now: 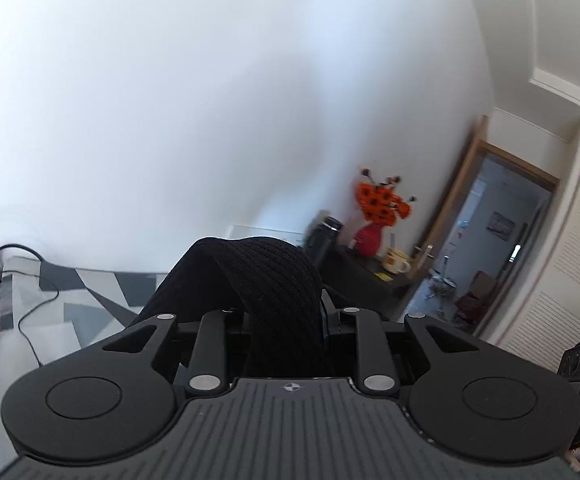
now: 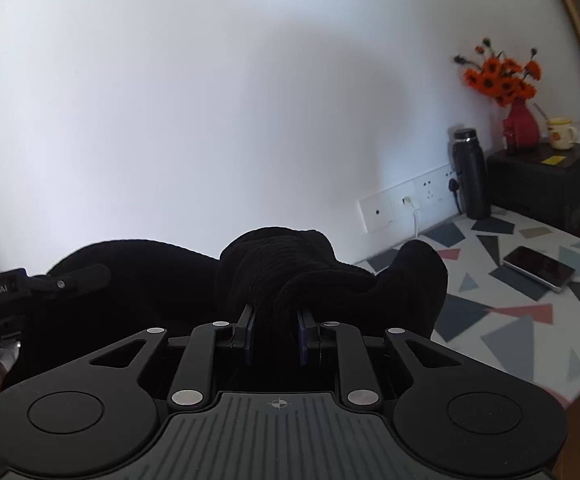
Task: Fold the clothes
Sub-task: 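Carry the black garment with both grippers to the patterned table, then lower the black garment onto the table and open both grippers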
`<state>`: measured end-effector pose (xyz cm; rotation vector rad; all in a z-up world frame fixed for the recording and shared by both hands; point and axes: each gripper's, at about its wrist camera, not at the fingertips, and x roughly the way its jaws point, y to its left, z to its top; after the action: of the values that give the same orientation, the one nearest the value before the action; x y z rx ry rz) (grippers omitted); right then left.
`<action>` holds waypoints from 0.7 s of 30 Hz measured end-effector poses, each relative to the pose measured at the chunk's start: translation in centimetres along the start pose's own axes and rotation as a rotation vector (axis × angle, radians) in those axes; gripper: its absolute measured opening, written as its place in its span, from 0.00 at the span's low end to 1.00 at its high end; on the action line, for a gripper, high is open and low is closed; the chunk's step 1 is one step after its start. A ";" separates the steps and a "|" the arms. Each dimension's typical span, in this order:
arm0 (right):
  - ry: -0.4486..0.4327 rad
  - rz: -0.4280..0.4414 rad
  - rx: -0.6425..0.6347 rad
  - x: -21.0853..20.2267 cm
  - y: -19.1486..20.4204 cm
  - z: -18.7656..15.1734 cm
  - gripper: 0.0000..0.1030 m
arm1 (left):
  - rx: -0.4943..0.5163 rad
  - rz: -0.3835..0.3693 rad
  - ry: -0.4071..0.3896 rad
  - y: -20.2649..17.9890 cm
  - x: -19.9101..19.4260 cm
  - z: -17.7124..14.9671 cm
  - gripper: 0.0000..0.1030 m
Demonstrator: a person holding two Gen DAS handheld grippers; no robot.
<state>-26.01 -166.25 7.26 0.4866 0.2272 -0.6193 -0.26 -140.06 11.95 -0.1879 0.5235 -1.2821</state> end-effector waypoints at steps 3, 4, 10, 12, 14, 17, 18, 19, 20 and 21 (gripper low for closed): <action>0.037 0.011 0.020 5.4 -1.7 1.9 0.18 | -0.027 0.067 -0.014 1.7 4.0 1.1 0.24; 0.043 0.011 0.025 7.0 -2.4 2.3 0.18 | -0.033 0.089 -0.023 2.2 4.8 1.2 0.24; 0.070 -0.042 0.046 13.4 -7.4 3.6 0.18 | -0.085 0.275 -0.054 5.4 9.0 -0.6 0.24; 0.094 -0.085 0.027 15.2 -9.7 3.5 0.17 | -0.134 0.341 -0.016 6.1 10.6 -3.0 0.24; 0.130 -0.129 0.025 16.5 -12.3 3.0 0.18 | -0.171 0.411 0.031 6.4 12.6 -5.8 0.25; 0.198 -0.146 0.047 17.9 -17.1 2.3 0.18 | -0.198 0.488 0.090 5.4 15.0 -9.2 0.25; 0.209 -0.132 0.056 18.2 -18.5 2.4 0.18 | -0.204 0.510 0.101 4.6 15.6 -9.8 0.25; 0.221 -0.108 0.072 18.5 -20.0 2.6 0.18 | -0.207 0.532 0.111 3.9 16.1 -10.5 0.25; 0.234 -0.084 0.092 18.8 -21.5 3.0 0.18 | -0.210 0.564 0.115 3.1 16.5 -11.0 0.25; 0.247 -0.062 0.113 19.3 -22.8 3.4 0.18 | -0.231 0.595 0.118 2.4 17.1 -11.3 0.25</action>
<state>-24.28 -193.71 -4.79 0.6681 0.4438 -0.6345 -0.32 -153.83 -3.48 -0.1338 0.7618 -0.6542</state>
